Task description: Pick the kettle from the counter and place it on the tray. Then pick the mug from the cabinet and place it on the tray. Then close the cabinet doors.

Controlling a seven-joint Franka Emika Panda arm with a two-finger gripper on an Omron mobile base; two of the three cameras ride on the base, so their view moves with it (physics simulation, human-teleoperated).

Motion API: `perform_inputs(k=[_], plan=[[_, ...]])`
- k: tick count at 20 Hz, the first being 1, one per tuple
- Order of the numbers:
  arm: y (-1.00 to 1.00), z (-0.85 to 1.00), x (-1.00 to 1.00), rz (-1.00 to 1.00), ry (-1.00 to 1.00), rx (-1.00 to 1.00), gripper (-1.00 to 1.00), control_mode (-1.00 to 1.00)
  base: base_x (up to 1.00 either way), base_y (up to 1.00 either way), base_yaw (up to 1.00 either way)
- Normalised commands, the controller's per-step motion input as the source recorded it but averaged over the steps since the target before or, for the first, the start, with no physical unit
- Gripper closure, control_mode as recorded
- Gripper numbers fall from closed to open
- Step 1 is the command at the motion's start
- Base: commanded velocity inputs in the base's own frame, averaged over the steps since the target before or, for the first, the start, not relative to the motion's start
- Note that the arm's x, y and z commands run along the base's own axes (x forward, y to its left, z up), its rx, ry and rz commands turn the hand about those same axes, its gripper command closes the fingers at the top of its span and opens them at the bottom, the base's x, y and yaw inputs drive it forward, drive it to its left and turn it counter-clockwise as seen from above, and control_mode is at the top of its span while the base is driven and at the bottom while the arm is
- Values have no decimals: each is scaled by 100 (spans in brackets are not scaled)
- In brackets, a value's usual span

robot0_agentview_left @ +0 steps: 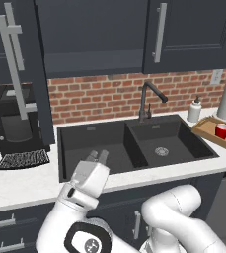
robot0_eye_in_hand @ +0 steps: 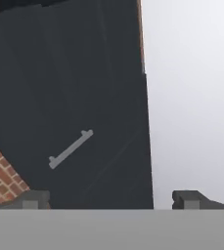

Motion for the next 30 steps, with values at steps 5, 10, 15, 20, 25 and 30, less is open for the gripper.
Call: perform_inputs(k=[5, 10, 15, 20, 25, 30], plan=[[48, 6, 0, 0, 7, -13, -100, -100, 0, 0, 0], [45, 15, 0, 0, 4, -11, -100, -100, 0, 0, 0], [30, 30, -8, 0, 0, -8, -100, -100, 0, 0, 0], [8, 51, -9, 0, 2, -5, -100, -100, 0, 0, 0], [0, 58, -8, 0, 5, -2, -100, -100, 0, 0, 0], [-2, 50, -3, 0, 13, 0, -100, -100, 0, 0, 0]])
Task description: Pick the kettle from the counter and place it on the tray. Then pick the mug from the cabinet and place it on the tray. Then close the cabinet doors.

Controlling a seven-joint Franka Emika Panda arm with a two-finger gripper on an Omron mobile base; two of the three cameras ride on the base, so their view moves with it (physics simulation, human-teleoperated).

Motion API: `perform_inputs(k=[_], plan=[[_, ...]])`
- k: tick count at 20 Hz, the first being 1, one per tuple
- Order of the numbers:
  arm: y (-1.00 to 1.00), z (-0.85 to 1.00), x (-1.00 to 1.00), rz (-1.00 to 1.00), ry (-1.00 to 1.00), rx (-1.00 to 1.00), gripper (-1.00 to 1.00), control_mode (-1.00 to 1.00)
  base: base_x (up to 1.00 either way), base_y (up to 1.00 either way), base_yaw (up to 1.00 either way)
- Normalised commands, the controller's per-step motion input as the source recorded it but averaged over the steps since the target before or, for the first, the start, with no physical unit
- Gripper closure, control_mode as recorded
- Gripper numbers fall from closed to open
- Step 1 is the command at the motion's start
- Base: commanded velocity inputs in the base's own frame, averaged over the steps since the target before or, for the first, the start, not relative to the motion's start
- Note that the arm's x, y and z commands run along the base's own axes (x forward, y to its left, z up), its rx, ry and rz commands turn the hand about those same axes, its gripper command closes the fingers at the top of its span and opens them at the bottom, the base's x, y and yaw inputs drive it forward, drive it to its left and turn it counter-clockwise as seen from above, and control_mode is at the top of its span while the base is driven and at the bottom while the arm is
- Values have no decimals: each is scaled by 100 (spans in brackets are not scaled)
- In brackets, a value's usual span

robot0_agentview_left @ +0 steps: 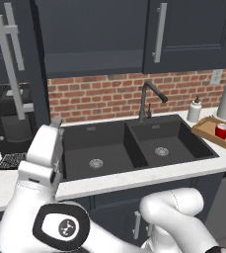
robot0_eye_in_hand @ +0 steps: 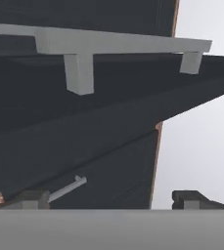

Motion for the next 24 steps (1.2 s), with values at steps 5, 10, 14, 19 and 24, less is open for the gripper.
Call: perform_inputs(k=[5, 10, 14, 19, 24], plan=[[0, -12, -32, 0, 9, 0, -100, -100, 0, 0, 0], [-4, -53, -68, 0, 2, 3, -100, -100, 0, 0, 0], [0, -48, -52, 0, 6, 1, -100, -100, 0, 0, 0], [39, 4, 6, 0, 23, 0, -100, -100, 0, 0, 0], [53, 15, 30, 0, 25, 0, -100, -100, 0, 0, 0]])
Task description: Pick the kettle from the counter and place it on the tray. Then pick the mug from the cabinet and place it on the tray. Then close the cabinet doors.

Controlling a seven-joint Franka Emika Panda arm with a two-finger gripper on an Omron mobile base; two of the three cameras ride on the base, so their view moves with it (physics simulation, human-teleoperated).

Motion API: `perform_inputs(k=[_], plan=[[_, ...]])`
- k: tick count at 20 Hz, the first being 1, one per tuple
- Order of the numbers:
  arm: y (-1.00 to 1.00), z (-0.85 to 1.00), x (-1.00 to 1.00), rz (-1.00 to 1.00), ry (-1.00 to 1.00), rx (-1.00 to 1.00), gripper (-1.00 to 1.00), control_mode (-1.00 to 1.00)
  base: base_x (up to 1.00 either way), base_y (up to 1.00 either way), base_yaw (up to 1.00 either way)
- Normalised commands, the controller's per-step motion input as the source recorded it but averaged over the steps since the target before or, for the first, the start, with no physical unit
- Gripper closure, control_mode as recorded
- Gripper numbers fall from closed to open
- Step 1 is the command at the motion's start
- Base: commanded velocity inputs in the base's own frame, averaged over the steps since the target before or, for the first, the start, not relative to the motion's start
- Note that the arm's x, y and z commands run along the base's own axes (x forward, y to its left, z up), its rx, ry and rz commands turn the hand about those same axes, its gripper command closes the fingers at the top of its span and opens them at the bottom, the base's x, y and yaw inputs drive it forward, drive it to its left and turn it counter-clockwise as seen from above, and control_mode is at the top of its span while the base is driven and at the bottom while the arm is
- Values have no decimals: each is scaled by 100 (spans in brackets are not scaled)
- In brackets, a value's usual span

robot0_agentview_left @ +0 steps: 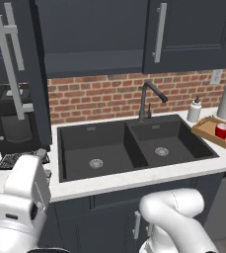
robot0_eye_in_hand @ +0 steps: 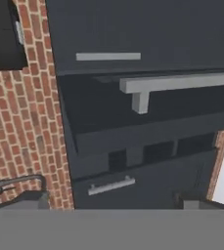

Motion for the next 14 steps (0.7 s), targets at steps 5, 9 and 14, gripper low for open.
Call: perform_inputs(k=[5, 9, 14], plan=[[67, 20, 48, 0, 26, -3, -100, -100, 0, 0, 0], [56, 10, 49, 0, 22, -4, -100, -100, 0, 0, 0], [32, -1, 53, -4, 14, -10, -100, -100, 0, 0, 0]])
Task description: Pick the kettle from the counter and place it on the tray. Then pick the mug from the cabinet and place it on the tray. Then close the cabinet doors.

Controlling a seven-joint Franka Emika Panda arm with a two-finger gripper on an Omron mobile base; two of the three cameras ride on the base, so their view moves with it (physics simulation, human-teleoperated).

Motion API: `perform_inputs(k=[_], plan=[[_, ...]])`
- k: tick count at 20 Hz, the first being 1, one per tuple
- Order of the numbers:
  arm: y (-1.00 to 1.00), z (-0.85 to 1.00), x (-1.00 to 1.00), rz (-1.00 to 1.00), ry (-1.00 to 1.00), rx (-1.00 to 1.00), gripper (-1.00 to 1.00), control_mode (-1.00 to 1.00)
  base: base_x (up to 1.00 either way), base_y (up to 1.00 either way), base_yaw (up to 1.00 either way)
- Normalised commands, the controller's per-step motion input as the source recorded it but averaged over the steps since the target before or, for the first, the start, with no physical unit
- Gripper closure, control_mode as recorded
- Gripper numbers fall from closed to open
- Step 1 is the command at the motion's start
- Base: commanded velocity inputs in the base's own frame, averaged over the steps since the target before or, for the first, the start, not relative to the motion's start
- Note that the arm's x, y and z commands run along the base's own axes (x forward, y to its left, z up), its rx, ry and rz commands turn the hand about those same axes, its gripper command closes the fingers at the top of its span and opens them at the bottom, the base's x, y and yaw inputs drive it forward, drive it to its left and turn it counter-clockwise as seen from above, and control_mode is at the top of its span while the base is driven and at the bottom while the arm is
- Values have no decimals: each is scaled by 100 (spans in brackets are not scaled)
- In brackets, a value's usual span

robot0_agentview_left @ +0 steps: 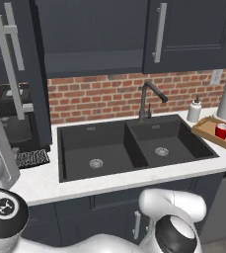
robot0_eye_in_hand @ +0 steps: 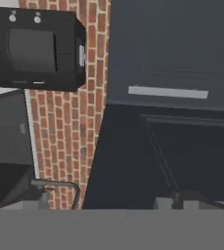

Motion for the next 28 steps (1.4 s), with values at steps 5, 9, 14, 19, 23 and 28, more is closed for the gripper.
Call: perform_inputs(k=[5, 9, 14, 19, 23, 28], plan=[[-4, -5, 41, -13, 6, -12, -100, -100, 0, 0, 0], [-41, 0, 21, -15, 1, -6, -100, -100, 0, 0, 0], [-75, 0, 1, -12, 0, -2, -100, -100, 0, 0, 0], [-91, 7, -5, -9, 0, 0, -100, -100, 0, 0, 0], [-96, 20, -1, -4, 0, 0, -100, -100, 0, 0, 0], [-90, 23, 31, 0, 2, 0, -100, -100, 0, 0, 0]])
